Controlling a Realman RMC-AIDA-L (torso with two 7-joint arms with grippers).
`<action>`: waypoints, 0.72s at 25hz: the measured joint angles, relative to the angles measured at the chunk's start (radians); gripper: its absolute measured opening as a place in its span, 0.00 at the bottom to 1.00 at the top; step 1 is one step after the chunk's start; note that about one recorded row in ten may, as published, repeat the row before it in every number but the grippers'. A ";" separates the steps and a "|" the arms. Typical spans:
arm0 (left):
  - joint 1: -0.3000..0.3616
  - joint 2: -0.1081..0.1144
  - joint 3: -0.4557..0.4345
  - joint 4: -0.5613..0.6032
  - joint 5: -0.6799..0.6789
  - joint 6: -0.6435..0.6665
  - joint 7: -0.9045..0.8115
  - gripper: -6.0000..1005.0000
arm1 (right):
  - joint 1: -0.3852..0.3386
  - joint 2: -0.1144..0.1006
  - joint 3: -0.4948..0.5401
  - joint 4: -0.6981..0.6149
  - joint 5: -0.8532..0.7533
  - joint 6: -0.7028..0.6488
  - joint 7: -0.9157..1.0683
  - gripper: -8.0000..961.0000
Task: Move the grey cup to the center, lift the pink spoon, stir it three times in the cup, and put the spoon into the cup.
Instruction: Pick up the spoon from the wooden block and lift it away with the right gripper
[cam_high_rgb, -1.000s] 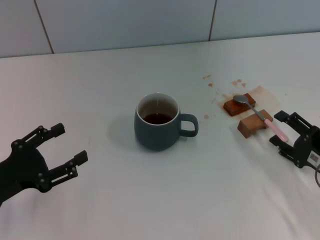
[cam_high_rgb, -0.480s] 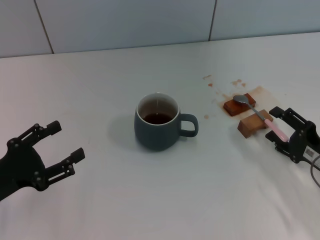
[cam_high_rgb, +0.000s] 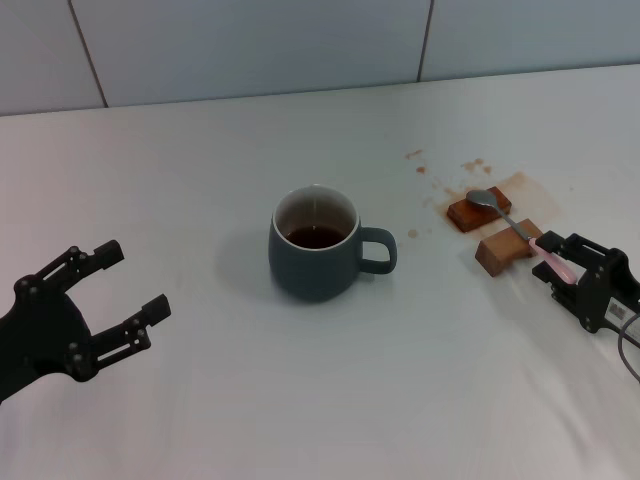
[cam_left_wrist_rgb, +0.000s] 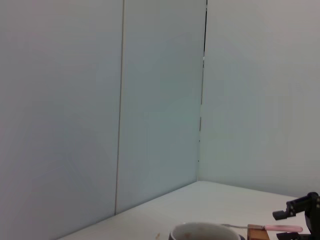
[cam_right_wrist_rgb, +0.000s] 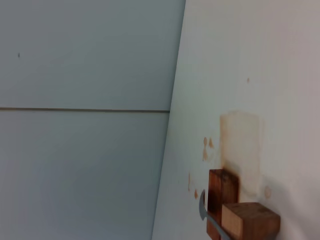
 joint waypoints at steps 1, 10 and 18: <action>0.000 -0.001 0.000 0.000 -0.004 0.005 0.000 0.86 | 0.000 0.000 0.000 0.000 0.001 0.000 -0.001 0.70; 0.007 -0.002 0.000 -0.002 -0.031 0.023 0.000 0.86 | 0.001 0.000 0.001 -0.004 0.000 0.003 -0.007 0.32; 0.014 -0.002 0.000 -0.002 -0.041 0.035 0.000 0.86 | 0.007 0.010 0.018 -0.006 0.058 -0.031 -0.254 0.13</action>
